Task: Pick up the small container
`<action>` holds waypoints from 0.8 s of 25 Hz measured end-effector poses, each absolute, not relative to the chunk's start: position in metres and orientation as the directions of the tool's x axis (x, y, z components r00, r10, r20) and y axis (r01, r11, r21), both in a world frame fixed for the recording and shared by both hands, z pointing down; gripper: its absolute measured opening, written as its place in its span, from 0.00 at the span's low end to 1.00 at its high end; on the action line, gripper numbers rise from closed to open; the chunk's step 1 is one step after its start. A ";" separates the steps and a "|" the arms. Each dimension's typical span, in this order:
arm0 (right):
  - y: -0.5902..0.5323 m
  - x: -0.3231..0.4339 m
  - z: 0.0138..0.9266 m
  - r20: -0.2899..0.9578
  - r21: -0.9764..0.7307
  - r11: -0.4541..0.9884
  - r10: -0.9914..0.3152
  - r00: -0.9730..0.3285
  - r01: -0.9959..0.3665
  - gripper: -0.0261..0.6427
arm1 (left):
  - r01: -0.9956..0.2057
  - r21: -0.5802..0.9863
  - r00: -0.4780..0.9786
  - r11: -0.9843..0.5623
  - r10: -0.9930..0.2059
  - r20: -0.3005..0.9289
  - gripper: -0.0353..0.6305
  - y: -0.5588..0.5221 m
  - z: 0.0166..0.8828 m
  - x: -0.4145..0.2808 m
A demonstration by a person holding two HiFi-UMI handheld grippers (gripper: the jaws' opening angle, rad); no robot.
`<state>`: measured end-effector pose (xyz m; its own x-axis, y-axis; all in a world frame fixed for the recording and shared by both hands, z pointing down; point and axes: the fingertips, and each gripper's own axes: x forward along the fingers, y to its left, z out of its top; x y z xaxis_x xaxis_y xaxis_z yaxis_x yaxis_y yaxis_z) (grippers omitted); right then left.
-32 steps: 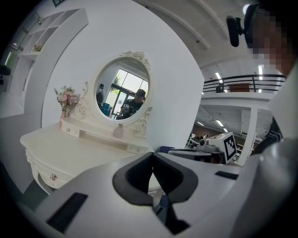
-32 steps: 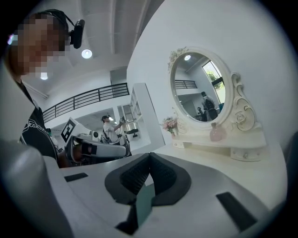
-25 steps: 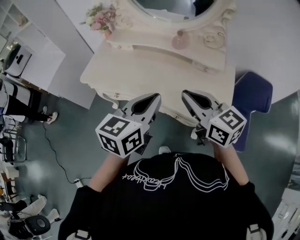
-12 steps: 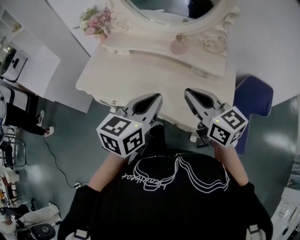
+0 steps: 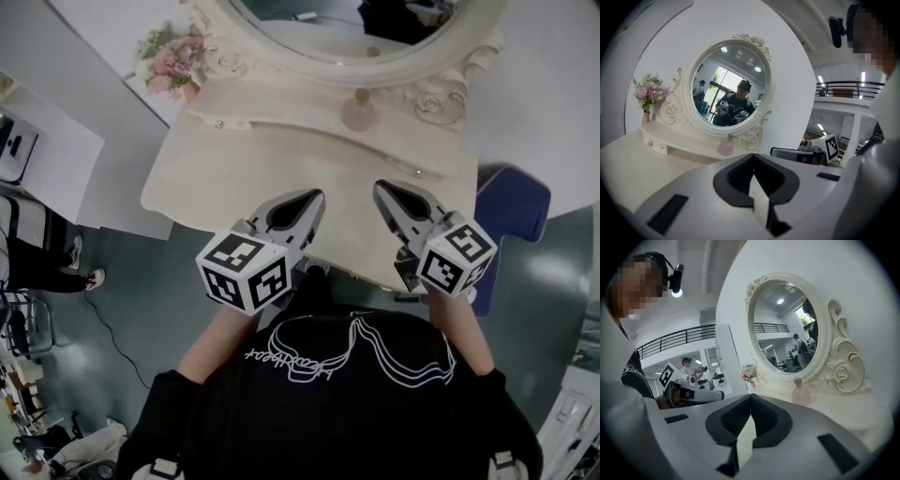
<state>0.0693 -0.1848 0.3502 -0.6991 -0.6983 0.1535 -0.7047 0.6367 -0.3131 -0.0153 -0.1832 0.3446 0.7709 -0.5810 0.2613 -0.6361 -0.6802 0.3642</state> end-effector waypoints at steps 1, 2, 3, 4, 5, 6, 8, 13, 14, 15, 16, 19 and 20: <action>-0.195 0.069 0.352 0.154 -0.316 0.632 -0.702 -0.695 -0.708 0.04 | -0.637 0.367 0.770 -0.678 -0.580 0.265 0.06 -0.193 0.348 -0.016; -0.204 0.069 0.354 0.156 -0.317 0.628 -0.705 -0.692 -0.711 0.04 | -0.639 0.369 0.769 -0.675 -0.580 0.268 0.06 -0.202 0.350 -0.017; -0.212 0.069 0.355 0.158 -0.316 0.624 -0.708 -0.688 -0.715 0.04 | -0.639 0.372 0.768 -0.673 -0.581 0.270 0.06 -0.211 0.352 -0.019; -0.220 0.069 0.356 0.161 -0.314 0.620 -0.712 -0.684 -0.719 0.04 | -0.639 0.376 0.768 -0.671 -0.580 0.271 0.06 -0.218 0.353 -0.020; -0.227 0.069 0.356 0.164 -0.313 0.615 -0.716 -0.679 -0.724 0.04 | -0.638 0.379 0.769 -0.670 -0.579 0.271 0.06 -0.226 0.354 -0.021; -0.234 0.070 0.356 0.166 -0.310 0.611 -0.720 -0.674 -0.729 0.04 | -0.636 0.381 0.770 -0.671 -0.577 0.272 0.06 -0.233 0.354 -0.022; -0.248 0.070 0.356 0.170 -0.299 0.607 -0.725 -0.667 -0.736 0.04 | -0.631 0.384 0.775 -0.674 -0.570 0.273 0.06 -0.247 0.354 -0.022; -0.282 0.074 0.360 0.179 -0.290 0.590 -0.740 -0.648 -0.754 0.05 | -0.615 0.399 0.788 -0.680 -0.540 0.296 0.06 -0.277 0.364 -0.019; -0.288 0.074 0.361 0.184 -0.290 0.584 -0.743 -0.643 -0.758 0.06 | -0.613 0.404 0.790 -0.679 -0.534 0.301 0.06 -0.283 0.367 -0.019; -0.294 0.074 0.363 0.190 -0.288 0.579 -0.746 -0.638 -0.762 0.10 | -0.611 0.409 0.792 -0.678 -0.530 0.305 0.06 -0.289 0.368 -0.020; -0.300 0.074 0.365 0.195 -0.283 0.575 -0.749 -0.633 -0.768 0.11 | -0.609 0.412 0.793 -0.678 -0.526 0.307 0.06 -0.294 0.369 -0.021; -0.317 0.074 0.371 0.208 -0.266 0.569 -0.755 -0.622 -0.779 0.15 | -0.600 0.419 0.800 -0.681 -0.514 0.310 0.06 -0.309 0.373 -0.020; -0.321 0.074 0.374 0.214 -0.259 0.569 -0.754 -0.620 -0.781 0.17 | -0.596 0.423 0.803 -0.682 -0.508 0.312 0.06 -0.313 0.375 -0.019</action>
